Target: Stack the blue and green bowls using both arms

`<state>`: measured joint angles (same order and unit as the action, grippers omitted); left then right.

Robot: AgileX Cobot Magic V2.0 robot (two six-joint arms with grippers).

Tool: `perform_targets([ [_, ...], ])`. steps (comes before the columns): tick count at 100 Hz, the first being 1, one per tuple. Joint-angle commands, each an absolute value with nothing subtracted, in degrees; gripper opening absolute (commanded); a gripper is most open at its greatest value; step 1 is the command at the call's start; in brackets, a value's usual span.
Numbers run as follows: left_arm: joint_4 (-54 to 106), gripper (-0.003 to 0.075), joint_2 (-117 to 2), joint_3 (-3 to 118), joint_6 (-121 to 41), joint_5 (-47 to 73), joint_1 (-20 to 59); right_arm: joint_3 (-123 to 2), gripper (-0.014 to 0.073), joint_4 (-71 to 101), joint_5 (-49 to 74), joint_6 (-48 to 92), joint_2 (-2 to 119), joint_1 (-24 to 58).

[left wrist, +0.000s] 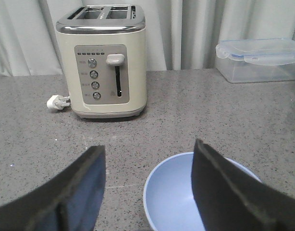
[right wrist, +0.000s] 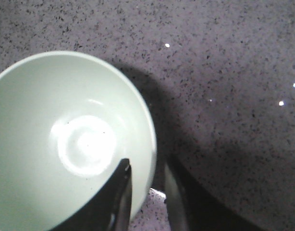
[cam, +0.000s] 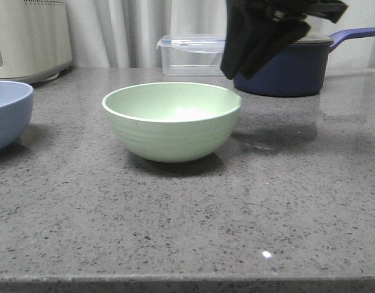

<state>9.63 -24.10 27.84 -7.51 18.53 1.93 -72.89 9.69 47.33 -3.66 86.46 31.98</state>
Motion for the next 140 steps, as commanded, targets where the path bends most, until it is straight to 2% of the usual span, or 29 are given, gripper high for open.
perform_targets([
  [1,10.4,0.0399,-24.79,29.88,-7.25,13.94,1.76,-71.29,0.0202,9.52,43.51,-2.85,81.36,32.0],
  [22,10.4,0.0399,-24.79,29.88,-7.25,13.94,1.76,-65.38,0.0191,10.06,42.16,-2.85,76.73,32.0],
  [41,10.4,0.0399,-24.79,29.88,-7.25,13.94,1.76,-62.08,-0.0013,11.75,42.37,-2.85,76.38,32.05],
  [49,10.4,0.0399,-24.79,29.88,-7.25,13.94,1.76,-60.78,-0.0073,11.75,42.12,-2.85,76.38,32.47],
  [98,10.4,0.0399,-24.79,29.88,-7.25,13.94,1.76,-57.97,-0.0068,12.16,36.91,-2.85,79.59,37.64],
  [140,10.4,0.0399,-24.79,29.88,-7.25,13.94,1.76,-57.97,-0.0068,12.27,34.82,-2.85,79.74,37.74],
])
